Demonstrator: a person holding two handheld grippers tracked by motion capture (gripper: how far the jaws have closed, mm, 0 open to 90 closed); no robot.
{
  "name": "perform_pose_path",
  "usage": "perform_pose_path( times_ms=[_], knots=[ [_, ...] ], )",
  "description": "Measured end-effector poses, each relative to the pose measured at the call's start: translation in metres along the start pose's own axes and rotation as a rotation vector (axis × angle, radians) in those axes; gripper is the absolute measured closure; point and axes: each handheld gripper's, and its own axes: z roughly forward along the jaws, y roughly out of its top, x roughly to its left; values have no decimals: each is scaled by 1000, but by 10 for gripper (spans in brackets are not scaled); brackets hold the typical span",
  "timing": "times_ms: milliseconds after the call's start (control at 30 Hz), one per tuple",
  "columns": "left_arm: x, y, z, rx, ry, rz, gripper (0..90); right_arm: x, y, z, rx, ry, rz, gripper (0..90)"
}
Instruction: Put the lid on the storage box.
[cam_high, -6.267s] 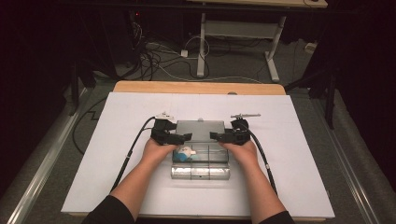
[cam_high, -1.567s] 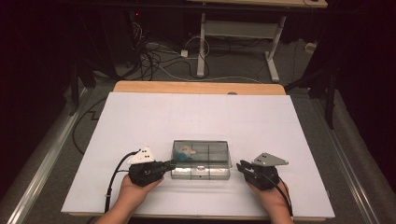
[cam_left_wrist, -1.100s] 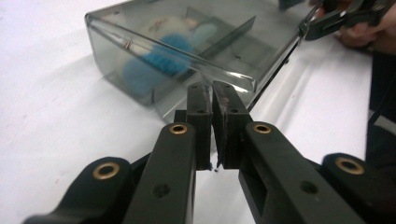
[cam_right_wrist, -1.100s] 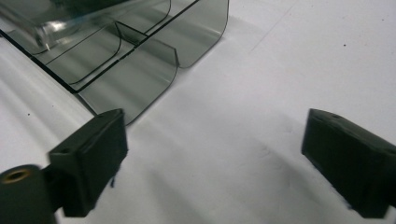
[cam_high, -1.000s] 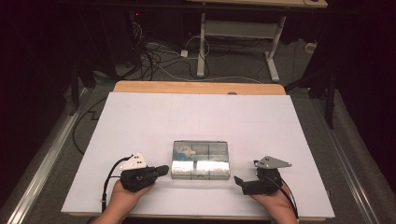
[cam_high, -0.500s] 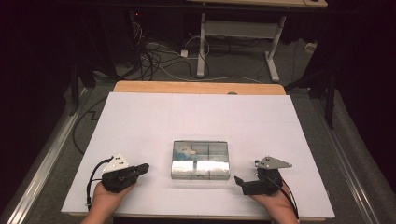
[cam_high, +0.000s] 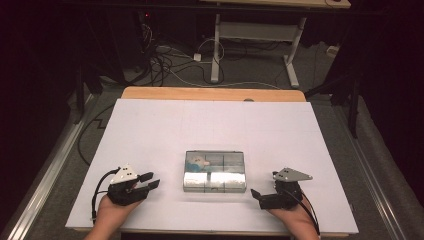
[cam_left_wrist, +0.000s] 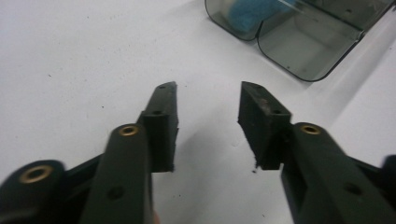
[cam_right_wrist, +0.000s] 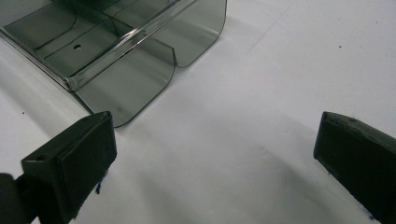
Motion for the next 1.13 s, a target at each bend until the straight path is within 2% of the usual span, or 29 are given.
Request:
perform_pose_path(
  times_ms=[167,267,467,800,1133],
  knots=[
    [-1,1,1,-7,25,11,304,0,0,0,-6,4,-3,2],
    [-1,2,0,-16,29,11,217,0,0,-1,-13,5,-6,2],
    [0,4,1,-33,52,-11,14,1,1,-4,-39,2,-9,2],
    [0,6,0,-65,42,-18,0,3,3,-15,-101,-8,-15,2],
    [1,5,-1,-71,51,-17,0,2,2,-13,-96,-5,-14,2]
  ],
)
